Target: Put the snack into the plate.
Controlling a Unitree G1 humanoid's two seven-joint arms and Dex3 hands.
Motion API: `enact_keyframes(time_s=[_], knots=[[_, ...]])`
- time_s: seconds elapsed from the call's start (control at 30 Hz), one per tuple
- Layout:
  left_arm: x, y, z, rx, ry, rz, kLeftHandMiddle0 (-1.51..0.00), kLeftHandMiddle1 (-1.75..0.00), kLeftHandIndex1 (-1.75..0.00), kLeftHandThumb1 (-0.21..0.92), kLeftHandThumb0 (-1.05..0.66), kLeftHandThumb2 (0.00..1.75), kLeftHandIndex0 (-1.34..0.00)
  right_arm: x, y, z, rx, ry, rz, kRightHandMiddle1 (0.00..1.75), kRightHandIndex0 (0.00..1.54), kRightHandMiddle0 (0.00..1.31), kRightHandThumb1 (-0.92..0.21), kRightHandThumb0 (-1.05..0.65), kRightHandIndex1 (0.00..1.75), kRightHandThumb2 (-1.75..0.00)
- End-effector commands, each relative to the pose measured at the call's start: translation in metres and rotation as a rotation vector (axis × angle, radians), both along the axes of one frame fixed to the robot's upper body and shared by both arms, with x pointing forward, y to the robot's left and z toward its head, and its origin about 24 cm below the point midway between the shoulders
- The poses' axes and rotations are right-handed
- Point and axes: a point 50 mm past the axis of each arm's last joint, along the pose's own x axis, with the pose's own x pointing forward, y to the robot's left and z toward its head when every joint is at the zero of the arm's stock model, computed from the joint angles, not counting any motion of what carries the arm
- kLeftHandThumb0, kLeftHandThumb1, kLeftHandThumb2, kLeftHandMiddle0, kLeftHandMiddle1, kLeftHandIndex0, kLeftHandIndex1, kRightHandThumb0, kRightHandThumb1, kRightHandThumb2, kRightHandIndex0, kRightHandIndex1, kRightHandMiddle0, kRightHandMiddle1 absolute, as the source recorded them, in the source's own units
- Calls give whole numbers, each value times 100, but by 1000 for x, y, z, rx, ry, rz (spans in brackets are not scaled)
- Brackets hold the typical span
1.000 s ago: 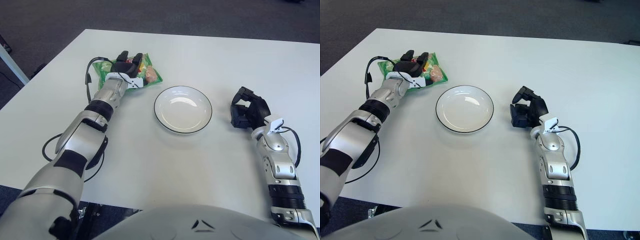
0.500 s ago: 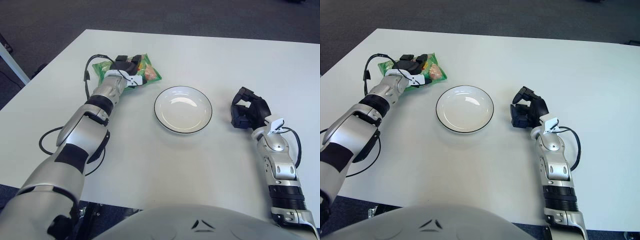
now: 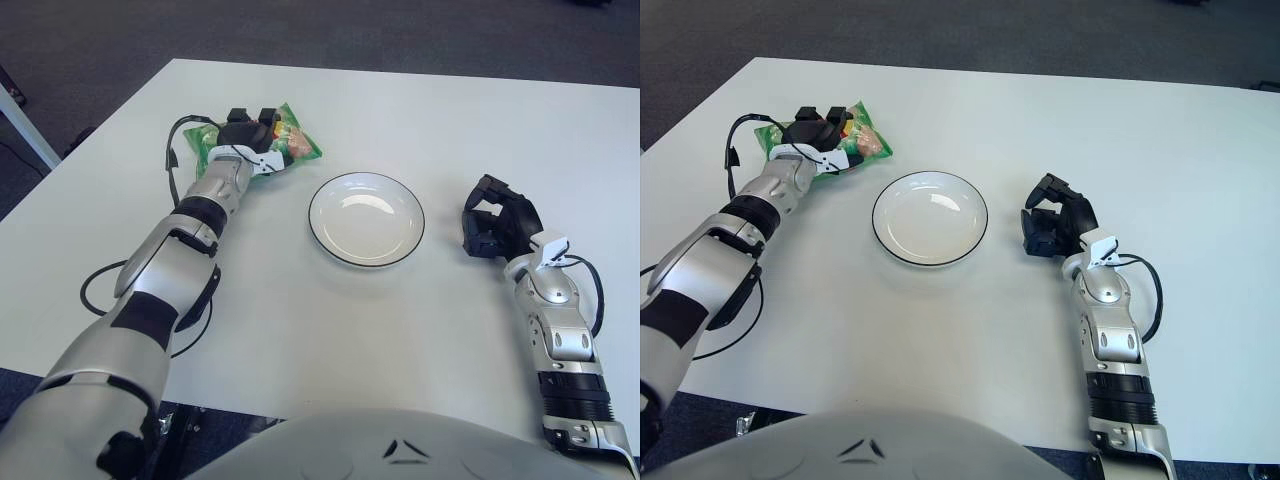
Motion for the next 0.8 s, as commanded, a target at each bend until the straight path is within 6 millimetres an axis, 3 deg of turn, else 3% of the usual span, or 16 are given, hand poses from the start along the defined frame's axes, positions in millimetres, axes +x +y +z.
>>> enact_keyframes(time_s=[0.0,0.07,0.2,0.57,0.77], knots=[[-19,19,-45,3,154,74,-62,-151,-172,38,-9,116,-39,-18,-5,-37,12,191,-29,175,126,59,-34,-47,175,-128],[-20,21,-46,-21,137,98,-81,-135,-173,23,-4,129,-51,-18,-5,-37,13,193,-29,175,126,59,-34,-47,175,-128],[-21,18,-46,-104,58,154,-92,-139,-174,8,-1,147,-59,-18,-5,-37,8,193,-24,175,126,59,-34,-47,175,-129],[-16,7,-30,-247,-49,130,-95,-149,-175,-3,0,162,-65,-18,-5,-38,0,198,-16,175,126,58,-35,-47,175,-127],[-7,12,2,-320,-135,77,-98,-147,-175,-7,0,166,-69,-18,-6,-39,11,199,-10,175,126,59,-34,-47,175,-128]])
